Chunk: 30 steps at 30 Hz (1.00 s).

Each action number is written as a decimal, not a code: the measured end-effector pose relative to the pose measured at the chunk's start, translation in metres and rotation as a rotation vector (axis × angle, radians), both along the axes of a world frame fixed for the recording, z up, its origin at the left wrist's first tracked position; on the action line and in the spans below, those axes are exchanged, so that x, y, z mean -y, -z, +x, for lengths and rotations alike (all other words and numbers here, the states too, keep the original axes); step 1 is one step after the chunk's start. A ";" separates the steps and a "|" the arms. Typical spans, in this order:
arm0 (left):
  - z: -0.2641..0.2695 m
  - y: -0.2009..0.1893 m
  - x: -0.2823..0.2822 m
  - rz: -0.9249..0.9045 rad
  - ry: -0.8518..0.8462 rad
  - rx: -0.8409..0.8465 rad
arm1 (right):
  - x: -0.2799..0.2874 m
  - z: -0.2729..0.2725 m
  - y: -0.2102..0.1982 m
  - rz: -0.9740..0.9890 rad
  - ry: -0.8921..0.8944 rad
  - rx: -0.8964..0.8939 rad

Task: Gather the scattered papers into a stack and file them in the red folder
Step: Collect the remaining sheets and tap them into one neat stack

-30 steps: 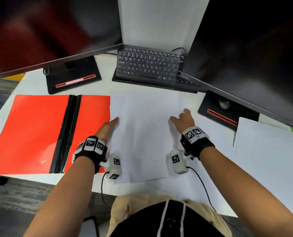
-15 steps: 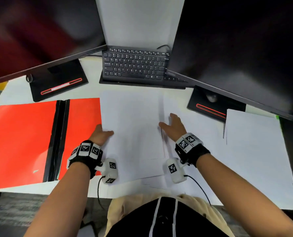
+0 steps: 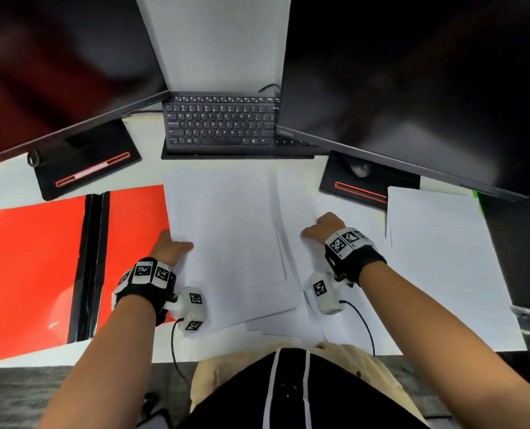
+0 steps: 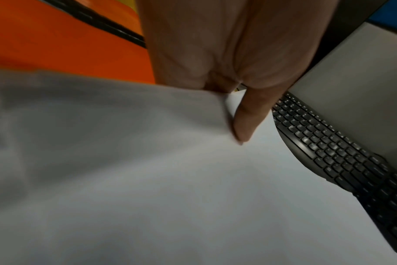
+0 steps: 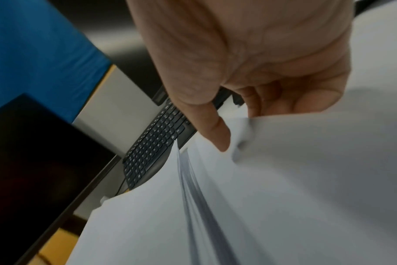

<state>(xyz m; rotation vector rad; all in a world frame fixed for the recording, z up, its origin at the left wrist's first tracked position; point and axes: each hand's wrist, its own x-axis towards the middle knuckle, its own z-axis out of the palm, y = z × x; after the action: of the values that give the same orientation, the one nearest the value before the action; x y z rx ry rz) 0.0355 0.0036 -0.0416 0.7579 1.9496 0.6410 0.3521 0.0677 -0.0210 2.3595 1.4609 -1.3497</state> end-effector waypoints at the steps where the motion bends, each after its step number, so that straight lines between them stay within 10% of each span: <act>1: 0.006 -0.007 0.003 0.015 -0.013 0.008 | -0.001 -0.001 0.001 -0.011 0.003 -0.012; 13: 0.025 -0.027 0.020 0.273 -0.130 0.115 | -0.005 -0.015 0.006 0.030 0.021 -0.126; 30: 0.029 -0.043 0.036 0.256 -0.242 0.015 | 0.033 0.100 -0.014 0.018 0.088 0.405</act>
<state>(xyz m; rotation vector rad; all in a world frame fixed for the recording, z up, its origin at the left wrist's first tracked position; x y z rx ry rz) 0.0648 -0.0327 0.0013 0.6723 1.9842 1.0547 0.4524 0.0344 -0.0071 2.5382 1.2674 -0.8040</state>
